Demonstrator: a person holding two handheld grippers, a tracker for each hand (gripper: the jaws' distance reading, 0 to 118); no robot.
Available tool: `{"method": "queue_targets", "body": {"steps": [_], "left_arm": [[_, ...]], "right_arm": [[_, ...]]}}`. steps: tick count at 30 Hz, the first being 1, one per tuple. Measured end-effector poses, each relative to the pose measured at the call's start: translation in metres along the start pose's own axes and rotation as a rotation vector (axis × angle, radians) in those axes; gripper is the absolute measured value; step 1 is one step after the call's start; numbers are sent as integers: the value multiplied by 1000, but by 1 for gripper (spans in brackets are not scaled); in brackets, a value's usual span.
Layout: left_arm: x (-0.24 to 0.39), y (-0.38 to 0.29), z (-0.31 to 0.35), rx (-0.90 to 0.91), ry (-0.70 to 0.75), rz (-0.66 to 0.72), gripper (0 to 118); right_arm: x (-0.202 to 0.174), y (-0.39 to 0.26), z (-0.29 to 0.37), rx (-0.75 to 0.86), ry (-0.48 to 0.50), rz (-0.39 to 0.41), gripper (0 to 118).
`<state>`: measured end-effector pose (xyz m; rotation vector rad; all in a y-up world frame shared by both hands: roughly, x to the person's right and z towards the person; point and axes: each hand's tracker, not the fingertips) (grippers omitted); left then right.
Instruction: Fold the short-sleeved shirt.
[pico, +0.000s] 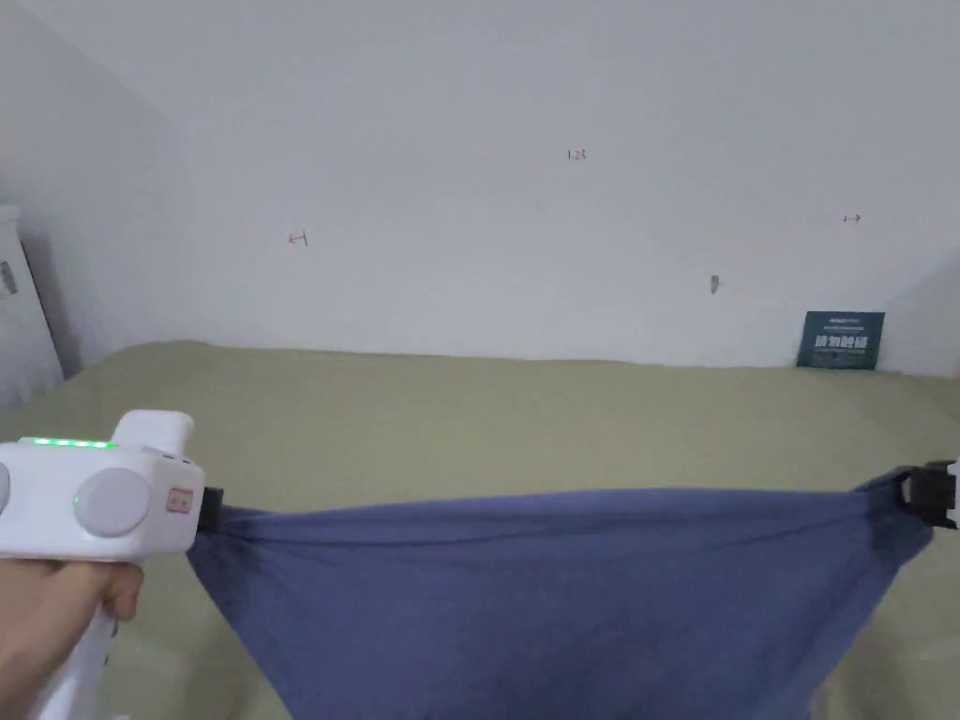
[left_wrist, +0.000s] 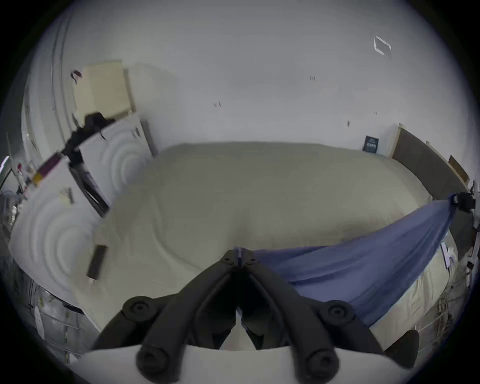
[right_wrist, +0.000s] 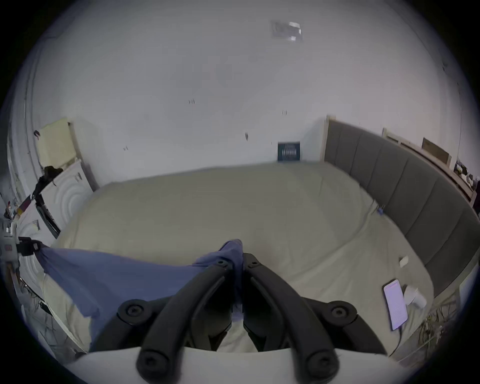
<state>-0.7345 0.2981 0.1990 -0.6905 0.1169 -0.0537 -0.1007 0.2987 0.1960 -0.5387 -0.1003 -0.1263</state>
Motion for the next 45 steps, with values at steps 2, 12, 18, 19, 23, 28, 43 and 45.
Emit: {"method": "queue_targets", "body": {"steps": [2, 12, 18, 19, 23, 28, 43, 45], "left_arm": [[-9, 16, 25, 39, 7, 5, 1], [4, 107, 67, 188, 87, -3, 1], [19, 170, 46, 228, 111, 6, 1], [21, 180, 42, 230, 113, 4, 1], [37, 219, 18, 254, 128, 19, 1], [56, 246, -24, 299, 170, 12, 1], [86, 150, -231, 85, 213, -40, 1], [87, 124, -246, 45, 191, -33, 1]], "right_arm": [[-1, 15, 21, 45, 8, -7, 6], [-23, 101, 65, 199, -51, 47, 6], [-30, 155, 44, 236, -99, 63, 6], [-29, 164, 37, 241, -103, 60, 6], [-38, 192, 16, 263, -130, 42, 6], [-49, 217, -35, 268, -162, 73, 6], [-49, 90, -227, 33, -178, 131, 6], [-48, 62, -240, -3, -184, 135, 6]]}}
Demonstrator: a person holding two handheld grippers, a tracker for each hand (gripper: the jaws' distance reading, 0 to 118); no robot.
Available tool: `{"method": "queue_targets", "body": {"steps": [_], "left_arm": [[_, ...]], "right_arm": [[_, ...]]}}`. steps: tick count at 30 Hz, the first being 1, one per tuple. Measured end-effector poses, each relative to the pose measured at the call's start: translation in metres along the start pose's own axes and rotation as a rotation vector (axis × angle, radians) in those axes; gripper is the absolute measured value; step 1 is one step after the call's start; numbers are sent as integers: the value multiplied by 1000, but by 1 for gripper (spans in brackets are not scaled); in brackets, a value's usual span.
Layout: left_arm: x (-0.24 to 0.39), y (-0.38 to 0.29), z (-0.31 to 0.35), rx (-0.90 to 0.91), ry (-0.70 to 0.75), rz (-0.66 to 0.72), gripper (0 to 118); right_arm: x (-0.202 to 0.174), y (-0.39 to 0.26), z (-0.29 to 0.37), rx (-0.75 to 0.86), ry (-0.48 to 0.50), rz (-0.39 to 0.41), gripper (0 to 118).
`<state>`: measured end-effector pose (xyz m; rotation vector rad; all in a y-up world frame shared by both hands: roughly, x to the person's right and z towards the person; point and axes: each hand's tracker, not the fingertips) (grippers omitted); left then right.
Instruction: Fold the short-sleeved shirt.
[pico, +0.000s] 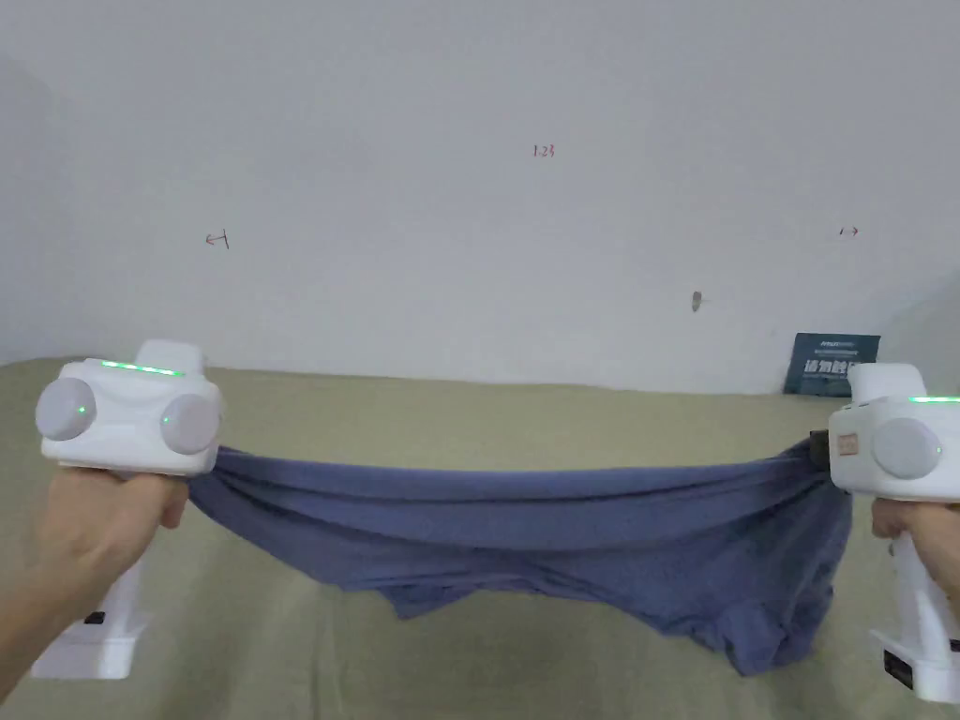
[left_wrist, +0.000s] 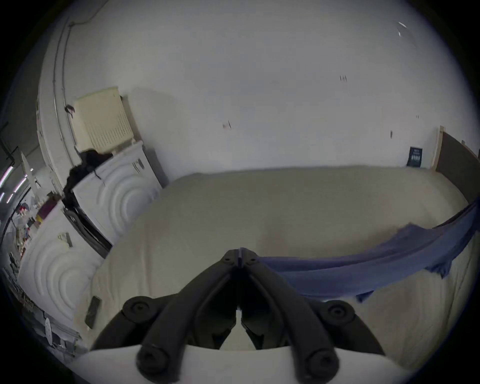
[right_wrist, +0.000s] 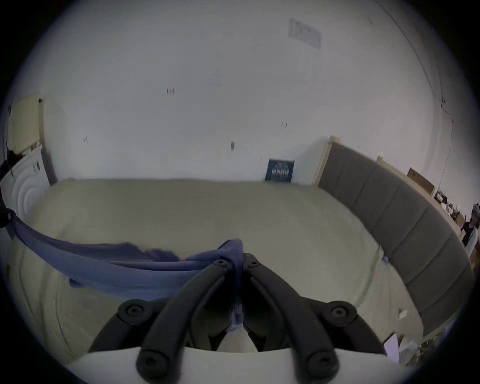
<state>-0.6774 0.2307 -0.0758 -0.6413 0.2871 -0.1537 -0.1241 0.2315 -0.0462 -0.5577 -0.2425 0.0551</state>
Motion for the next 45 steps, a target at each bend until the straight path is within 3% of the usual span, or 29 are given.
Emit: {"method": "queue_targets", "body": {"steps": [3, 8, 14, 18, 28, 33, 39, 41, 42, 44, 45], "left_arm": [[4, -34, -14, -51, -14, -13, 1], [1, -71, 19, -71, -30, -7, 1], [-26, -105, 80, -49, -97, 11, 1], [-47, -146, 135, -35, -130, -21, 1], [-87, -287, 215, -134, -195, 49, 1], [-92, -333, 202, -245, -224, 95, 1], [-98, -348, 189, -289, -250, 124, 1], [-100, -346, 191, -278, -254, 130, 1], [-103, -344, 193, -258, -277, 147, 21], [-108, -340, 201, -224, -317, 160, 103], [-110, -338, 203, -230, -301, 157, 118]], "right_arm": [[1, -34, -19, -66, 18, 13, 6], [10, -70, -5, -79, 43, -19, 6], [35, -108, 69, -75, 91, -34, 6], [63, -152, 130, -80, 125, -123, 6], [97, -297, 259, -155, 127, -107, 6], [100, -343, 248, -257, 109, -161, 6], [95, -357, 231, -288, 98, -156, 6], [92, -352, 239, -283, 89, -147, 16], [91, -349, 242, -279, 85, -149, 39], [87, -342, 251, -265, 61, -143, 99], [88, -341, 253, -242, 71, -143, 118]]}}
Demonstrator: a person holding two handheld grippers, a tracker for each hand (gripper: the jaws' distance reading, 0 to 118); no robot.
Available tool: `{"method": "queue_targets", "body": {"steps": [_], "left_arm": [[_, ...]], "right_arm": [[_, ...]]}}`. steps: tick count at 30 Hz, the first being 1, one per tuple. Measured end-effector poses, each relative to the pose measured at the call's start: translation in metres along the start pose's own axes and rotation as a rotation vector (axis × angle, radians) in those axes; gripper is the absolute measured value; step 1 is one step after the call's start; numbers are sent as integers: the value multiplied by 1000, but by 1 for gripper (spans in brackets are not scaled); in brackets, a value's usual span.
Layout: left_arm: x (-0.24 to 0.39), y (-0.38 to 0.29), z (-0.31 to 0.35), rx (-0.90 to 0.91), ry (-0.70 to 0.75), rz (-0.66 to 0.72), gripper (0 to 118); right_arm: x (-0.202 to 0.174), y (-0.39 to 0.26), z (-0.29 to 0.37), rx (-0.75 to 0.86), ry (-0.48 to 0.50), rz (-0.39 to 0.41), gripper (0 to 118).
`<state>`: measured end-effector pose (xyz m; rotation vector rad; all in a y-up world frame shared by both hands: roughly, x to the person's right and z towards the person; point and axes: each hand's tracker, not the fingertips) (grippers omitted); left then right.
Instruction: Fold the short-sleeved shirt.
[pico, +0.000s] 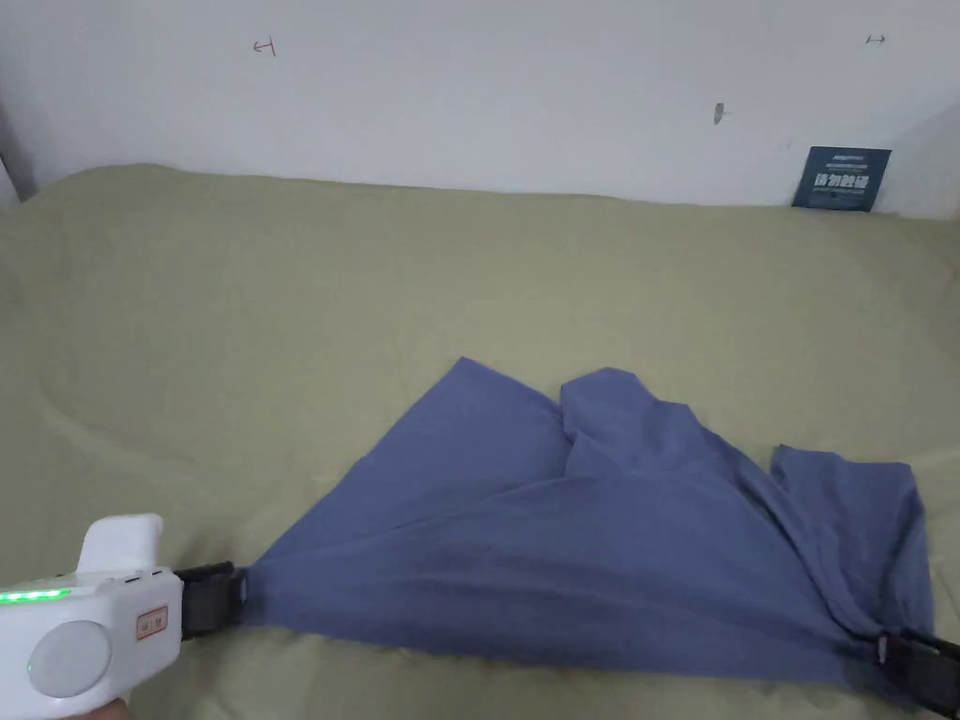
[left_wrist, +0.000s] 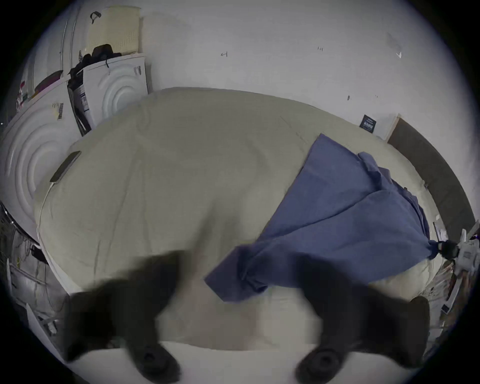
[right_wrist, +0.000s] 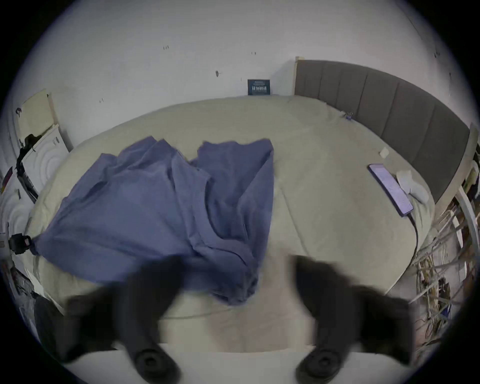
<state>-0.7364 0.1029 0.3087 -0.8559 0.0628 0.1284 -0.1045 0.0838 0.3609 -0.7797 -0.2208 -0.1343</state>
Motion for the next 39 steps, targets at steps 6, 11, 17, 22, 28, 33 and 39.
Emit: {"method": "queue_targets", "body": {"steps": [6, 11, 17, 22, 28, 33, 39], "left_arm": [[-9, -8, 24, 62, 34, -25, 109], [-33, -26, 20, 30, -4, 20, 0], [-42, -20, 11, -4, -48, -18, 0], [-31, 3, -18, -55, -67, -105, 118], [-14, 13, -48, -98, -55, -125, 103], [-13, 7, -45, -128, -190, -95, 0], [-1, 6, -31, -137, -159, -71, 0]], "right_arm": [[-54, 0, 46, 127, 41, 96, 89], [-96, -23, 57, 136, 206, 47, 0], [-140, -30, 60, 141, 204, 134, 0], [-144, -32, 42, 115, 220, 157, 0], [-152, -28, 36, 80, 233, 188, 0], [-156, -18, 26, 61, 234, 220, 0], [-150, 31, -9, 66, 230, 238, 0]]}}
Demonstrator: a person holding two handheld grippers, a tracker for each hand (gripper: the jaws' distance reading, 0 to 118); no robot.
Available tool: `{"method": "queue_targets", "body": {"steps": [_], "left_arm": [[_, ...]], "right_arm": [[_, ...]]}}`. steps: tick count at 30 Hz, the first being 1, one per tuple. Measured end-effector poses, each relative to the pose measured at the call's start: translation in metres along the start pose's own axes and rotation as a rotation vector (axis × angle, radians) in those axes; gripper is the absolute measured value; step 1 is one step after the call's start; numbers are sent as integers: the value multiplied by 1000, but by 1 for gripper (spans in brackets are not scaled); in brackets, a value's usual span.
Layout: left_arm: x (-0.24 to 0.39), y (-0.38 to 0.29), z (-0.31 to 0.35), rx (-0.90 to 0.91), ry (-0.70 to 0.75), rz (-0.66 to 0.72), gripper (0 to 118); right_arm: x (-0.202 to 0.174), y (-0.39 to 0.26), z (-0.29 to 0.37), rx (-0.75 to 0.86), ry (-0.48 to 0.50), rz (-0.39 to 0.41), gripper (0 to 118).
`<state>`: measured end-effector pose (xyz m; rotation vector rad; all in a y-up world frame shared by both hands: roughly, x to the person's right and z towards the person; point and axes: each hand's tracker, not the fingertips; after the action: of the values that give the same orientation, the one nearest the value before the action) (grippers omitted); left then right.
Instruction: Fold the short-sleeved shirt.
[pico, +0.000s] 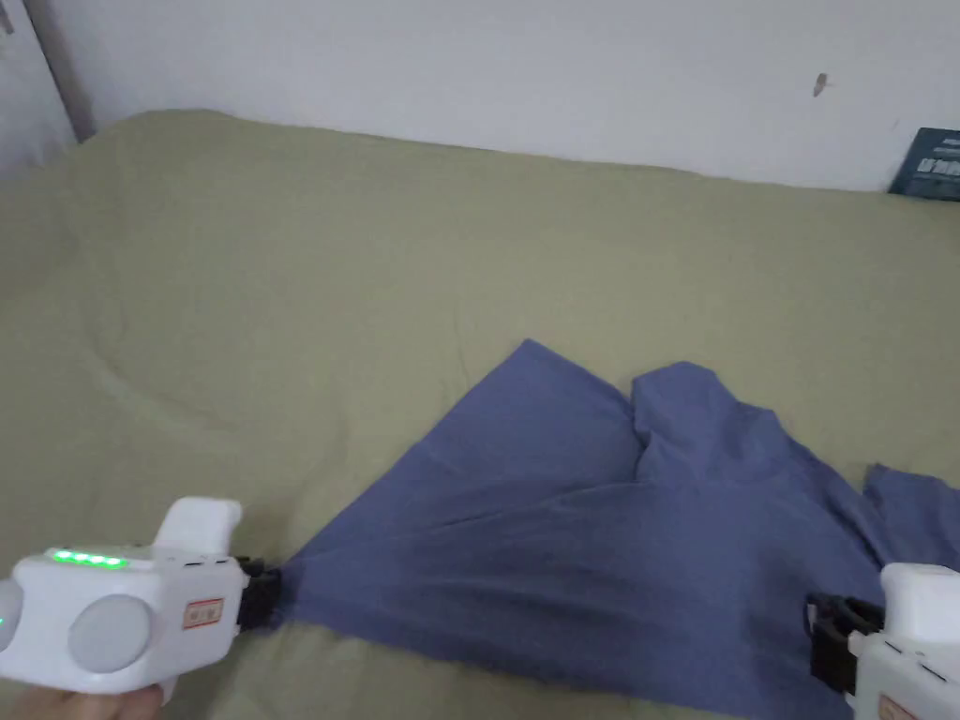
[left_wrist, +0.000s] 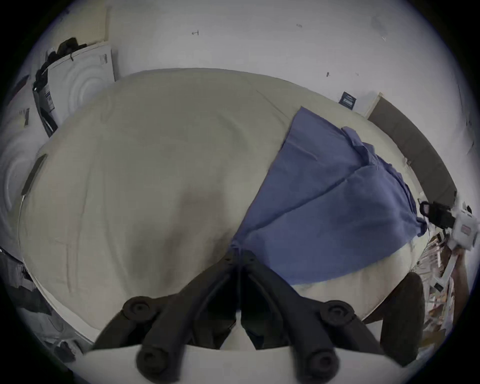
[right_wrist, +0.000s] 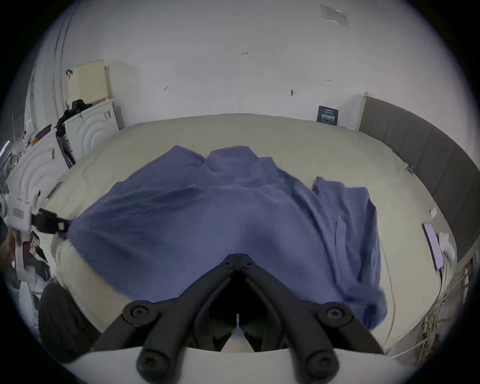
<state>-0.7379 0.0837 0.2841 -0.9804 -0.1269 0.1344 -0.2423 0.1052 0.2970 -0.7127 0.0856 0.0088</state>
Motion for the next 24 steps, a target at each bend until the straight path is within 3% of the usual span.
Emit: {"method": "queue_targets", "body": {"steps": [6, 12, 13, 14, 15, 16, 17, 19, 22, 24], "left_arm": [[2, 2, 2, 19, 18, -10, 0], [2, -1, -4, 38, 54, -12, 0], [0, -1, -5, 35, 53, -6, 0], [-1, 0, -6, 37, 53, -2, 0], [-3, 1, -7, 39, 56, 6, 0], [-2, -2, -9, 41, 59, 15, 0], [-3, -1, -11, 40, 55, 22, 0], [-5, 1, -13, 39, 61, 27, 0], [-1, 0, -16, 36, 69, 30, 0], [0, 1, -16, 32, 72, 30, 0]], "right_arm": [[50, 85, -79, -27, -31, 35, 0], [91, 137, -167, -200, -25, 126, 0], [91, 140, -170, -226, -19, 125, 6], [94, 143, -177, -256, -29, 115, 28], [97, 145, -186, -261, -43, 115, 81], [100, 145, -192, -269, -27, 127, 113], [100, 142, -196, -310, -28, 139, 116], [102, 133, -205, -326, -31, 161, 102], [97, 122, -225, -397, -85, 209, 95], [96, 121, -220, -360, -71, 168, 89]]}}
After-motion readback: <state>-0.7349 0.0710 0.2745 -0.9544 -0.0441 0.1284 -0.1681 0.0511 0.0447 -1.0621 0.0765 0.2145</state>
